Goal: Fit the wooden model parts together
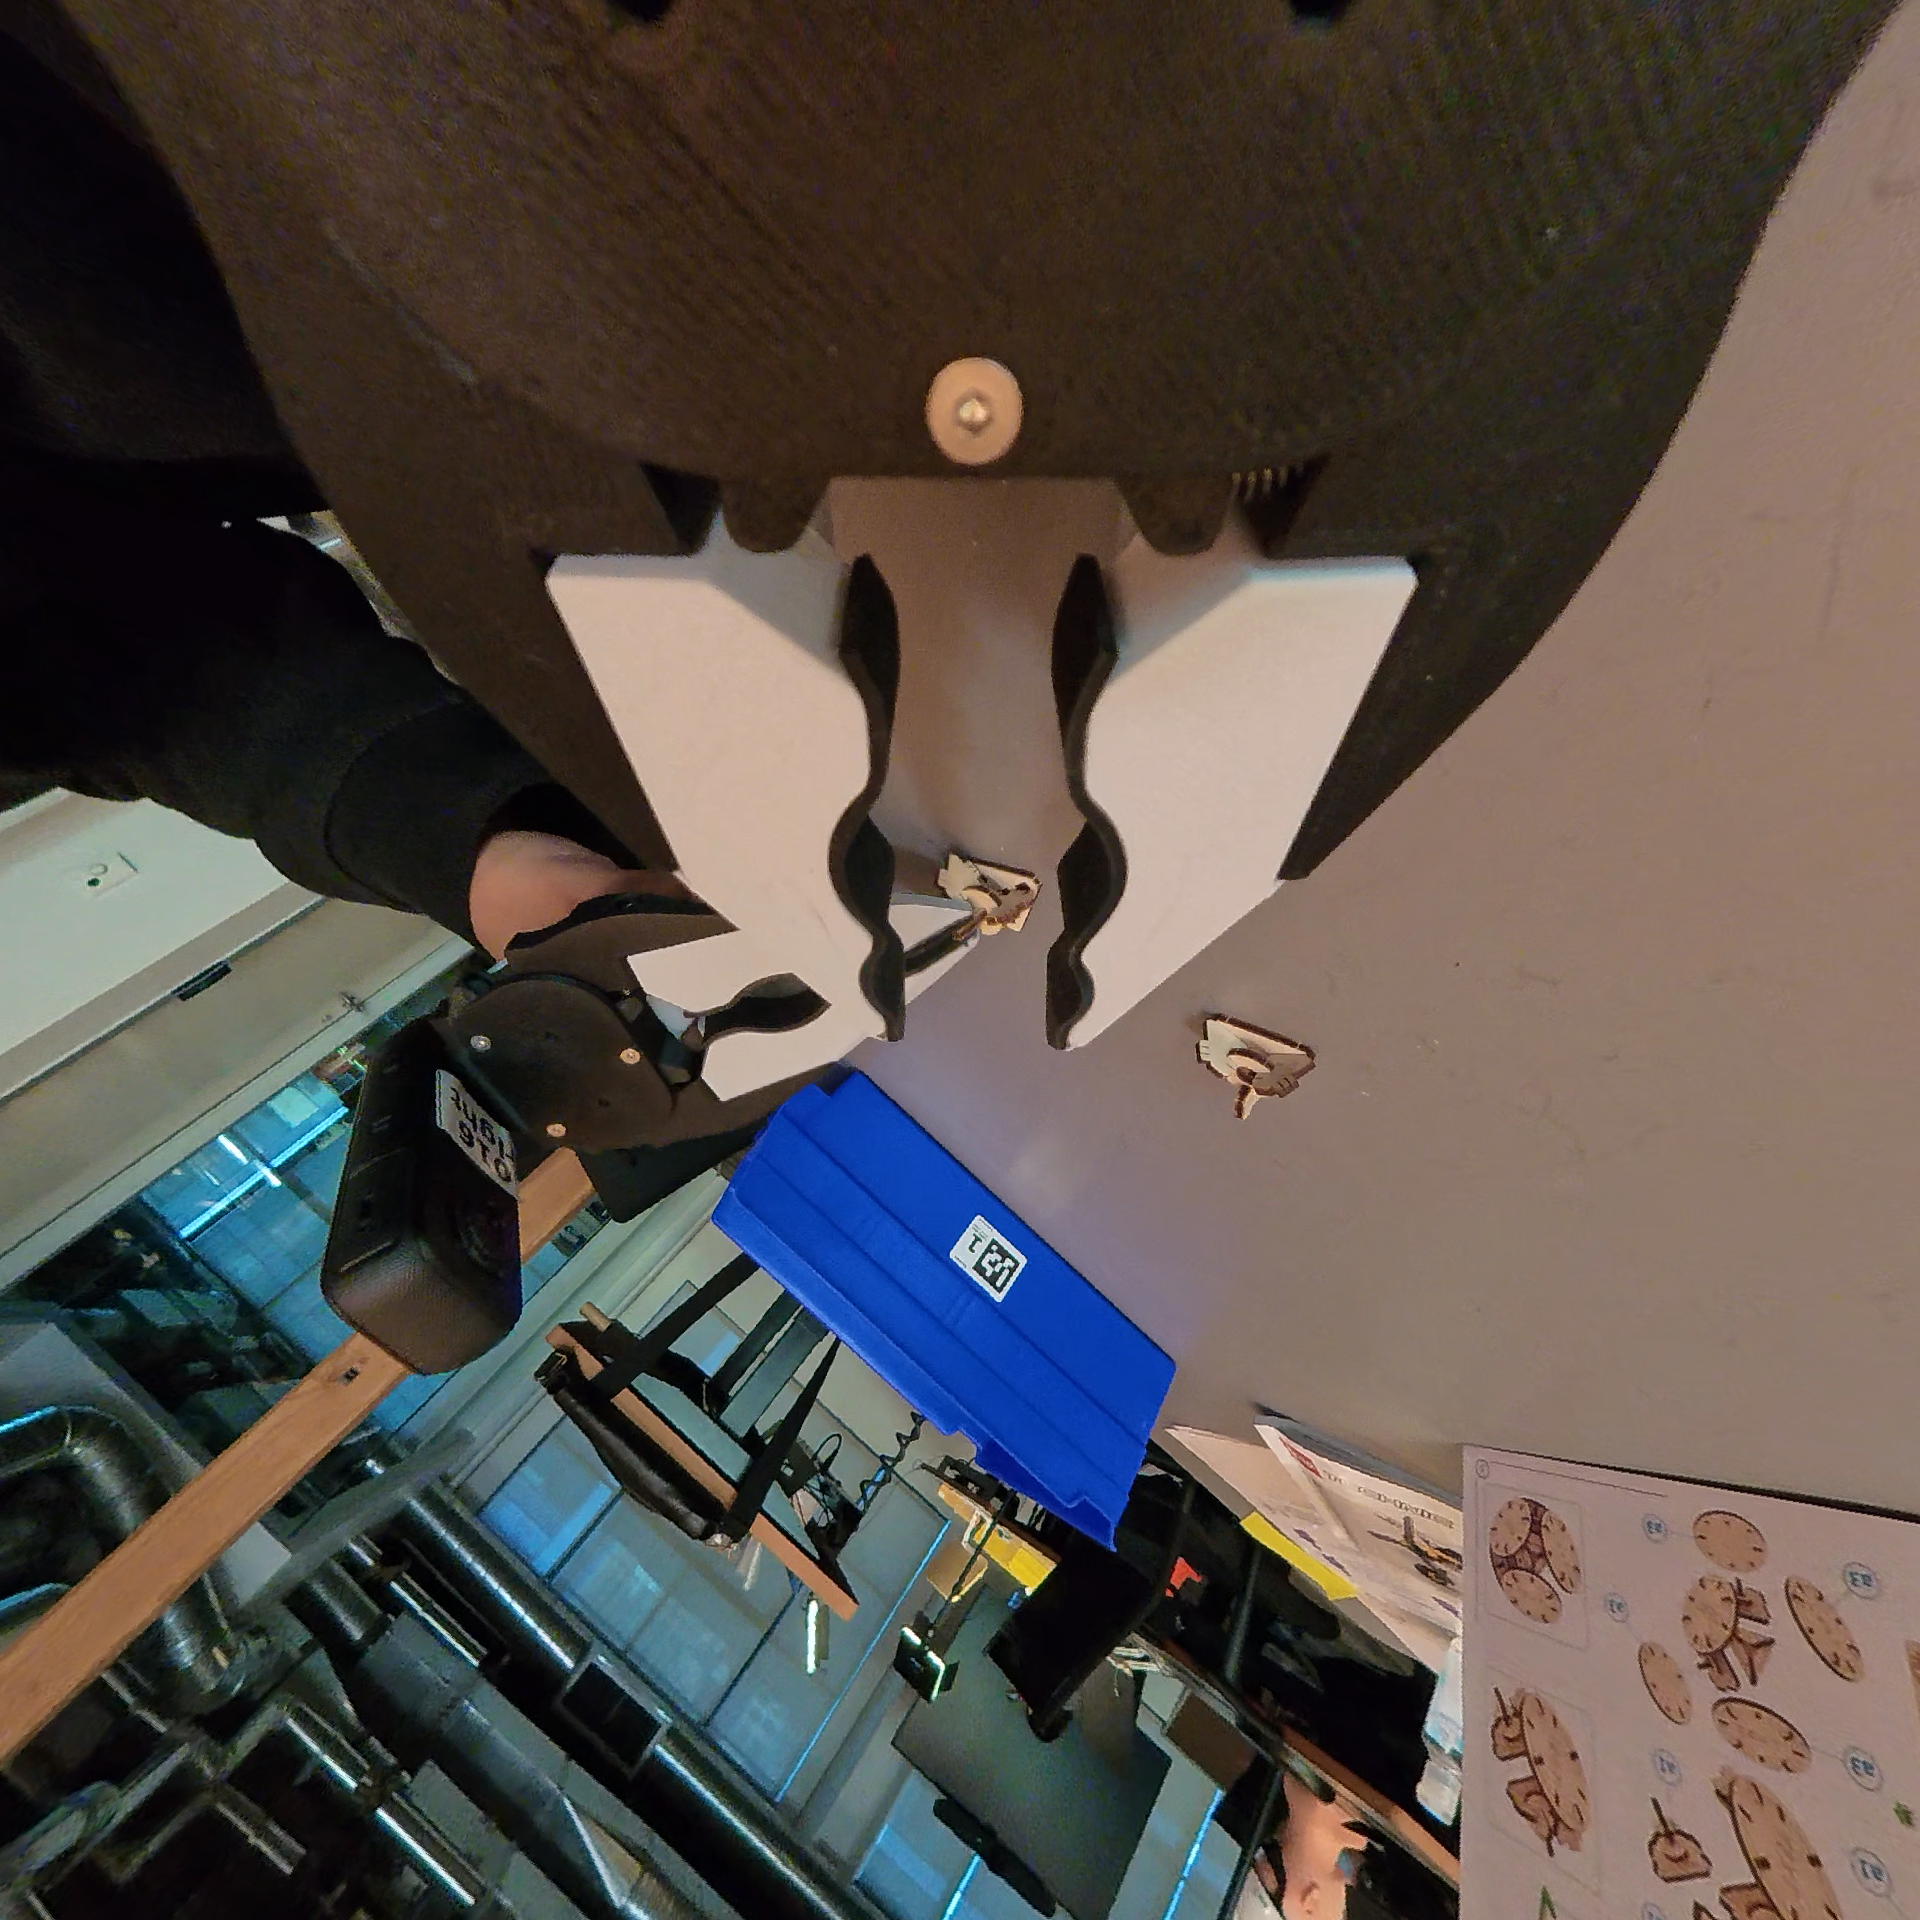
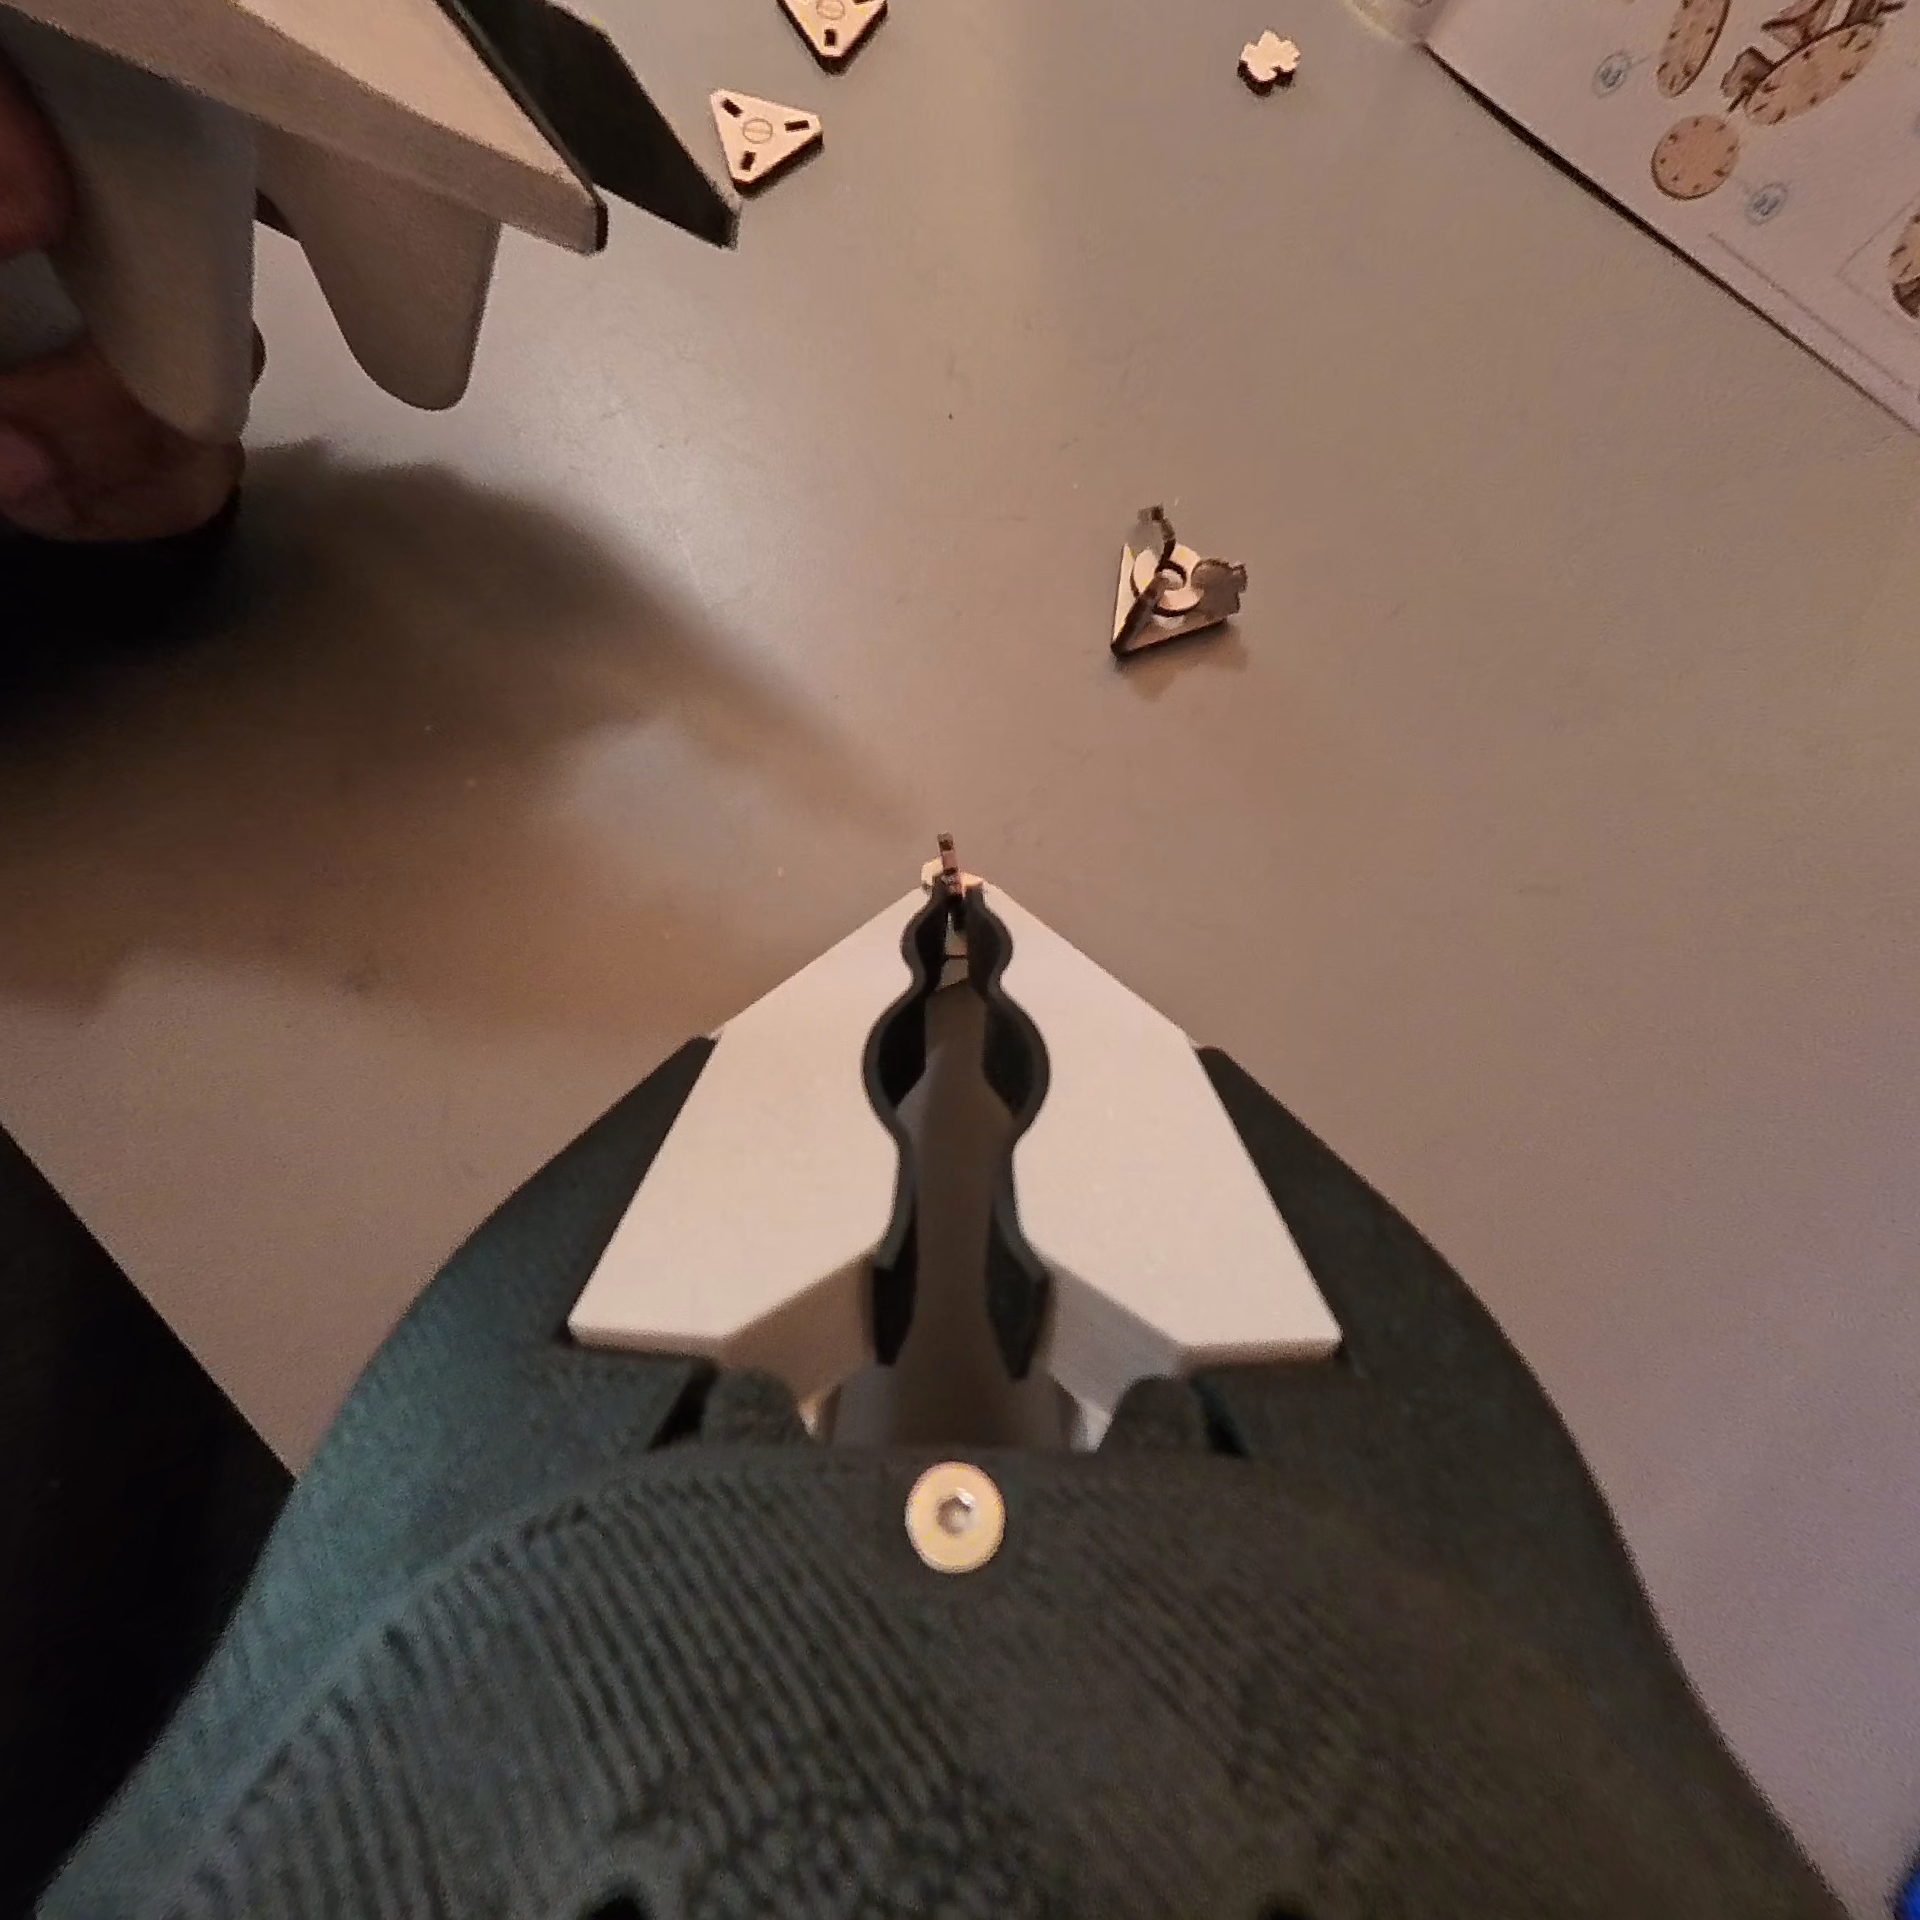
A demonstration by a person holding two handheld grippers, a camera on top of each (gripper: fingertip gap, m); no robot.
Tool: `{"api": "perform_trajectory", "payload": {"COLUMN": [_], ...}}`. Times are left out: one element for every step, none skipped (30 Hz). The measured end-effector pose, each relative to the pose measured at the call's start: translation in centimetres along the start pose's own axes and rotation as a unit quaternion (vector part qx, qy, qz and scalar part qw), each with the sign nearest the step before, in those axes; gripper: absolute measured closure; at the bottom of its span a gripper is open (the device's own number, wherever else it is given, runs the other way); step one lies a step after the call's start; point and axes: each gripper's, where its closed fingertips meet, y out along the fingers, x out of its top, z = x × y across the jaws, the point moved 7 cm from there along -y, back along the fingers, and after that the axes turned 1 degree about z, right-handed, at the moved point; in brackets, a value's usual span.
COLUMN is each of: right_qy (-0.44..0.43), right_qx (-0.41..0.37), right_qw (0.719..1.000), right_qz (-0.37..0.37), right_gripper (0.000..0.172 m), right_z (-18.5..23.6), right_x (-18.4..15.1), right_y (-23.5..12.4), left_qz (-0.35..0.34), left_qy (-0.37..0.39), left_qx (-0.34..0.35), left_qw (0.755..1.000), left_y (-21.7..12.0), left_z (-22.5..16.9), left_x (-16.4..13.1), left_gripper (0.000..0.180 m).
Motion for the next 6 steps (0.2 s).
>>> {"api": "perform_trajectory", "payload": {"right_qy": [-0.002,-0.004,-0.007,-0.012,-0.018,-0.024], "right_qx": [0.004,0.006,0.009,0.013,0.020,0.023], "right_qw": [1.000,1.000,1.000,1.000,1.000,0.999], "right_qz": [-0.001,-0.001,0.001,0.002,0.003,0.003], "right_gripper": [0.170,0.170,0.170,0.170,0.170,0.170], "right_z": [-0.04,-0.10,-0.19,-0.25,-0.29,-0.42], "right_x": [0.07,0.12,0.13,0.15,0.16,0.17], "right_y": [0.01,0.03,0.07,0.11,0.15,0.17], "left_qz": [0.000,0.000,-0.001,-0.001,0.000,-0.001], "left_qy": [0.000,0.000,0.000,0.000,-0.001,-0.001], "left_qx": [0.000,0.000,0.000,0.000,-0.001,-0.002], "left_qw": [1.000,1.000,1.000,1.000,1.000,1.000], "left_y": [0.00,-0.01,-0.01,-0.01,-0.01,0.00], "left_z": [0.00,0.01,0.00,0.00,0.00,0.00], "left_x": [0.00,0.01,0.00,0.00,0.00,-0.01], "left_gripper": [0.156,0.157,0.157,0.157,0.156,0.156]}}
